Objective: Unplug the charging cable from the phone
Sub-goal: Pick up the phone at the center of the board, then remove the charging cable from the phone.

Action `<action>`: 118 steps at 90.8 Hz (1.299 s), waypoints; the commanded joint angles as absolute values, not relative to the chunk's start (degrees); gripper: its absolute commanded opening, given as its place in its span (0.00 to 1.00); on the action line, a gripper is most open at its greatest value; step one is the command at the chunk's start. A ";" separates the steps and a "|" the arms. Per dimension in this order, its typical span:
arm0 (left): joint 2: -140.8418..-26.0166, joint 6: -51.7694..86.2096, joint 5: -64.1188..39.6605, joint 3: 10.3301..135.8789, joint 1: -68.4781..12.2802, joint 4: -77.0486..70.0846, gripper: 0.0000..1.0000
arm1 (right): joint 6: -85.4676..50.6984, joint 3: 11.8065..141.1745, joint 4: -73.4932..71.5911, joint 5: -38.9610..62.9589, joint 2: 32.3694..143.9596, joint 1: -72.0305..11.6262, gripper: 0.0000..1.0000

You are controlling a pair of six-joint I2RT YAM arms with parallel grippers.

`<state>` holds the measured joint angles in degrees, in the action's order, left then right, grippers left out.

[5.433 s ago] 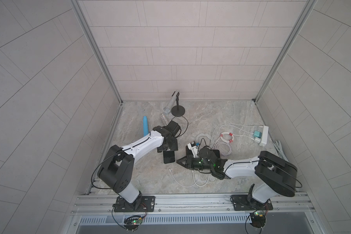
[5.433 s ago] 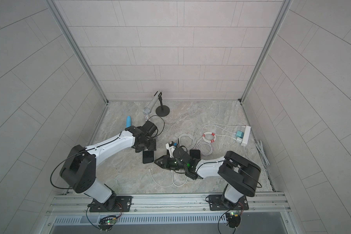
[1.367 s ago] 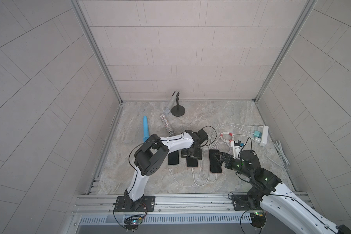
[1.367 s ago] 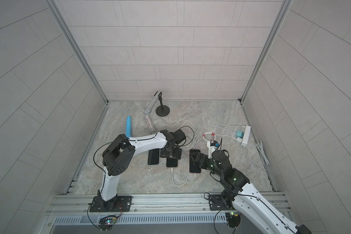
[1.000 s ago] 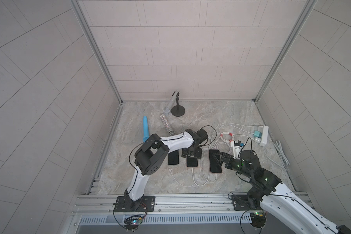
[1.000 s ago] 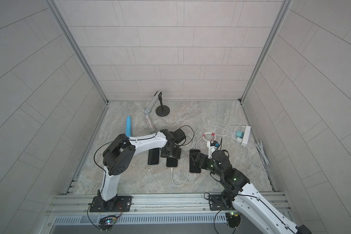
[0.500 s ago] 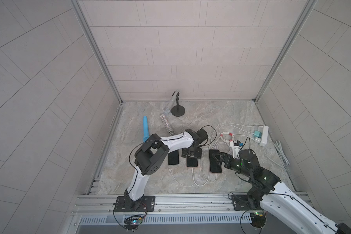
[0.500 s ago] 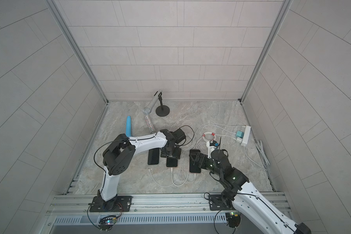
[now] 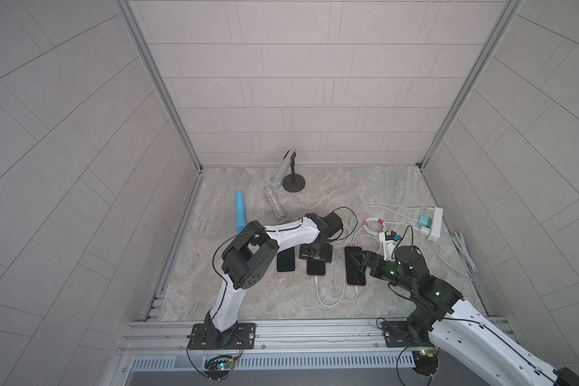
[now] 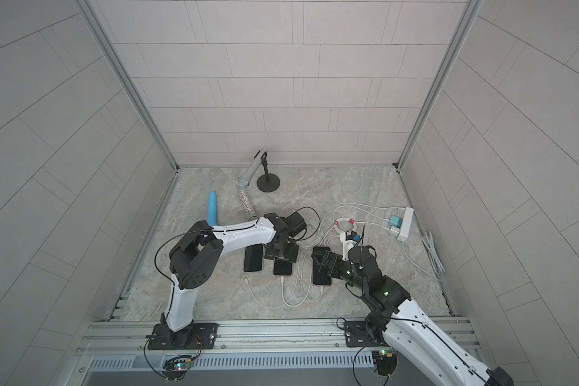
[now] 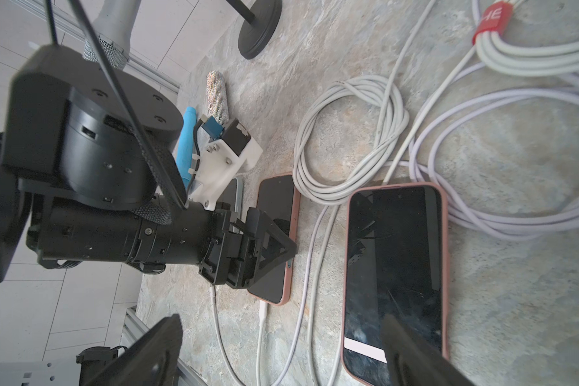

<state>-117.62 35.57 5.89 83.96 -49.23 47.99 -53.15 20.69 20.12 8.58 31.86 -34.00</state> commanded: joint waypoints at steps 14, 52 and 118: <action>-113.46 34.53 7.29 84.89 -48.92 50.78 0.00 | -53.33 21.02 17.96 10.60 33.26 -33.78 0.94; -110.01 34.89 5.36 86.02 -48.41 51.28 0.00 | -55.39 17.85 8.11 18.62 38.61 -33.88 0.87; -106.98 35.82 2.96 87.89 -47.09 51.33 0.00 | -58.52 16.43 -16.48 21.24 61.59 -46.49 0.73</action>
<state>-110.02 35.42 3.84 85.82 -47.46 50.70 -57.78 16.14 -11.03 22.02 59.02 -44.77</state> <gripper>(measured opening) 0.773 0.735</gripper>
